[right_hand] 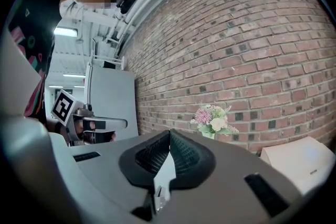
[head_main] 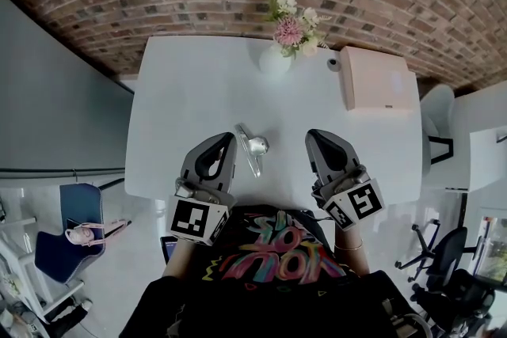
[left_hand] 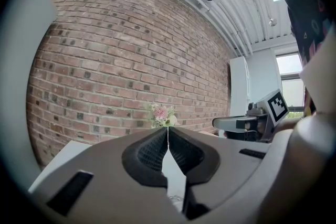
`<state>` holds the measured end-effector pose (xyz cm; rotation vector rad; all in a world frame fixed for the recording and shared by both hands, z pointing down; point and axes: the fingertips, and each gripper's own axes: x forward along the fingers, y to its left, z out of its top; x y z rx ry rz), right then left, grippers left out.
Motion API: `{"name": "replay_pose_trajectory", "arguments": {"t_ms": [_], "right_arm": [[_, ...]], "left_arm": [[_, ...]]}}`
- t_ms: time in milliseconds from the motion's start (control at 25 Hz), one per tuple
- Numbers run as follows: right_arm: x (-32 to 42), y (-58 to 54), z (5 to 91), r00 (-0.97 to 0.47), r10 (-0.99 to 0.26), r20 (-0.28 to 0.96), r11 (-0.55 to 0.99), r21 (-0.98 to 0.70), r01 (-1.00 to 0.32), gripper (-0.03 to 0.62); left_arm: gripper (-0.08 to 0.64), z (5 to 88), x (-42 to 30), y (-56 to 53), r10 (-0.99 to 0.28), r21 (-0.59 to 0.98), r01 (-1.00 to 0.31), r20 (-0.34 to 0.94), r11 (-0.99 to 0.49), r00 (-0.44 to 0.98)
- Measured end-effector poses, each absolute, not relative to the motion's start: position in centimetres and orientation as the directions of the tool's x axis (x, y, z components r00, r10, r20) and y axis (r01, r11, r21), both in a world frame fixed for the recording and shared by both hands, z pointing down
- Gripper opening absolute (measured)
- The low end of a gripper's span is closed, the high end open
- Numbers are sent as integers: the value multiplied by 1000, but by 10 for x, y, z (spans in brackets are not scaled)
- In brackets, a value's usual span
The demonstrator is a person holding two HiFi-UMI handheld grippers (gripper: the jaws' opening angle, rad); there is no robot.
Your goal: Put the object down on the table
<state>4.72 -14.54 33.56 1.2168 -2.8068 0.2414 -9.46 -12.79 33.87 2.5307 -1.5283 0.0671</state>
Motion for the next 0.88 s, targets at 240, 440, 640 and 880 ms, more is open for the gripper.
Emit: {"name": "replay_pose_trajectory", "arguments": {"t_ms": [240, 440, 640, 880], "right_arm": [[47, -146, 334, -686, -717, 123, 677, -114, -727, 17], [45, -145, 336, -695, -707, 128, 685, -119, -719, 17], [47, -146, 341, -684, -713, 151, 676, -107, -729, 17], [46, -146, 342, -691, -707, 149, 684, -100, -722, 17]], "left_arm": [[28, 339, -95, -129, -874, 131, -883, 134, -451, 467], [28, 340, -97, -131, -879, 134, -888, 138, -441, 457], [28, 338, -104, -134, -887, 127, -895, 132, -427, 442], [28, 339, -106, -132, -891, 124, -899, 134, -420, 435]]}}
